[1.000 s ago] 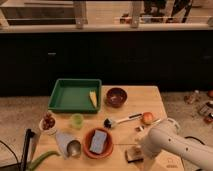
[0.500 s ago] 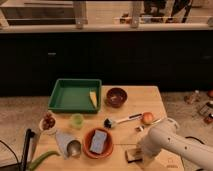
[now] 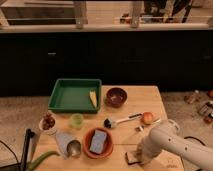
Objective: Place eraser in purple bowl
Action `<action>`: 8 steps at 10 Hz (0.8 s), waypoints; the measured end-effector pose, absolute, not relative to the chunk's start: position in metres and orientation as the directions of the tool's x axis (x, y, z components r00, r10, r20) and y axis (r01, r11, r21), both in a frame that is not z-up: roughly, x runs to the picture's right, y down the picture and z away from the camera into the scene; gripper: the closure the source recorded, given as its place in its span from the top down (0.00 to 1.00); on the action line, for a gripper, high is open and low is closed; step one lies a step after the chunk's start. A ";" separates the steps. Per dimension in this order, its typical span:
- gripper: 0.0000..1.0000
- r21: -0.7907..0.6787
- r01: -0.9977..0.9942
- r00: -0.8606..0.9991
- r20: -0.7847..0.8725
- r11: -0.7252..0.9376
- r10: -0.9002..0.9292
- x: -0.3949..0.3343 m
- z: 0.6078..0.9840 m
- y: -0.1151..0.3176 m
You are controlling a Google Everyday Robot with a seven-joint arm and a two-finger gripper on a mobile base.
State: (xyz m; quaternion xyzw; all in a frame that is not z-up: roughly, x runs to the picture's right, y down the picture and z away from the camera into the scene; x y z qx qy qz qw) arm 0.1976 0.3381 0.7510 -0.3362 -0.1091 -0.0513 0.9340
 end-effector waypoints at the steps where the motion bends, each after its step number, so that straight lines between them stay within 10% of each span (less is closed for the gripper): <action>1: 0.00 -0.615 0.169 0.971 0.240 0.770 -0.022 0.199 0.751 0.338; 8: 0.00 -0.602 0.181 0.968 0.248 0.778 -0.033 0.199 0.742 0.330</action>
